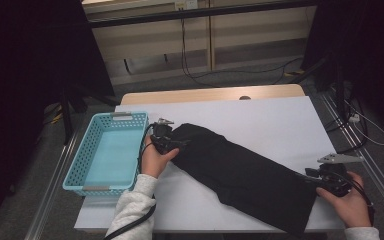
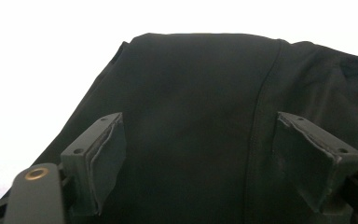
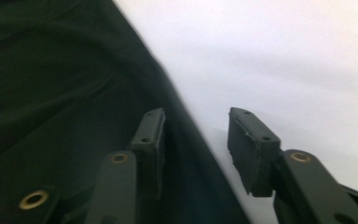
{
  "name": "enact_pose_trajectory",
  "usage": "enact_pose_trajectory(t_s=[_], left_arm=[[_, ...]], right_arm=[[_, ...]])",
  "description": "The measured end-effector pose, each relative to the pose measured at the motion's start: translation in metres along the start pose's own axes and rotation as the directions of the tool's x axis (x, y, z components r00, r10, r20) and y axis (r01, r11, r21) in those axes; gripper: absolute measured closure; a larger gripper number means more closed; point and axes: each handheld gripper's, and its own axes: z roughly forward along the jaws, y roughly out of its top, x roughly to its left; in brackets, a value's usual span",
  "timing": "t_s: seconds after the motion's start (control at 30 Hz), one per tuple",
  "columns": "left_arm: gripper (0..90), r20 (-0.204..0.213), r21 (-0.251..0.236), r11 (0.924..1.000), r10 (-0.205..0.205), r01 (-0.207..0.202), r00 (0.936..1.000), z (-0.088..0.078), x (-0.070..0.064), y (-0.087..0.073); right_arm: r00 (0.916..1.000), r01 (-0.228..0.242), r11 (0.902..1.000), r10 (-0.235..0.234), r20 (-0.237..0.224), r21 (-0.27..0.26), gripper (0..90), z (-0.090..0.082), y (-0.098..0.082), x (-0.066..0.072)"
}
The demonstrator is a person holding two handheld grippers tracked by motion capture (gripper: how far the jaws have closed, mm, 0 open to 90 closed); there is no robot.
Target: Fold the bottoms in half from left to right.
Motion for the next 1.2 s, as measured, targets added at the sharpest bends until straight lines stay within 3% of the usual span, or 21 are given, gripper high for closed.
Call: enact_pose_trajectory(t_s=[0.1, 0.2, 0.3, 0.5, 0.7, 0.97, 1.03, 1.2], left_arm=[[18.2, 0.000, -0.003, 1.0000, -0.005, 0.005, 1.0000, -0.001, 0.000, 0.000], [18.2, 0.000, -0.003, 1.0000, -0.008, 0.008, 1.0000, -0.001, 0.001, 0.000], [18.2, -0.005, -0.004, 0.9999, -0.010, 0.010, 0.9999, -0.001, 0.001, -0.001], [18.2, -0.003, -0.001, 1.0000, -0.010, 0.010, 1.0000, -0.001, 0.003, -0.001], [18.2, -0.008, 0.001, 0.9999, -0.011, 0.011, 0.9999, 0.000, 0.004, -0.002], [18.1, -0.017, -0.005, 0.9999, -0.017, 0.017, 0.9997, 0.001, 0.005, -0.003], [18.1, -0.015, 0.002, 0.9999, -0.015, 0.015, 0.9998, 0.001, 0.006, -0.003], [18.0, -0.013, 0.006, 0.9999, -0.009, 0.010, 0.9999, 0.003, 0.005, -0.003]], right_arm=[[0.9995, 0.032, 0.9993, -0.032, 0.005, 0.021, 58.4, 0.003, 0.001, 0.005], [0.9991, 0.042, 0.9989, -0.041, -0.012, 0.023, 77.2, 0.004, 0.002, 0.005], [0.9989, 0.046, 0.9987, -0.046, -0.013, 0.024, 89.0, 0.001, 0.004, 0.005], [0.9996, 0.021, 0.9997, -0.021, -0.017, 0.010, 89.7, -0.011, 0.007, -0.003], [0.9997, -0.021, 0.9995, 0.021, -0.012, 0.022, 89.7, -0.012, 0.002, -0.015], [0.9999, 0.009, 0.9996, -0.010, 0.006, 0.026, 89.7, -0.012, 0.006, -0.015], [0.9989, 0.010, 0.9998, -0.010, 0.045, 0.016, 89.7, -0.014, 0.006, -0.018], [0.9965, 0.032, 0.9994, -0.033, 0.077, 0.014, 89.5, -0.011, 0.008, -0.021]])
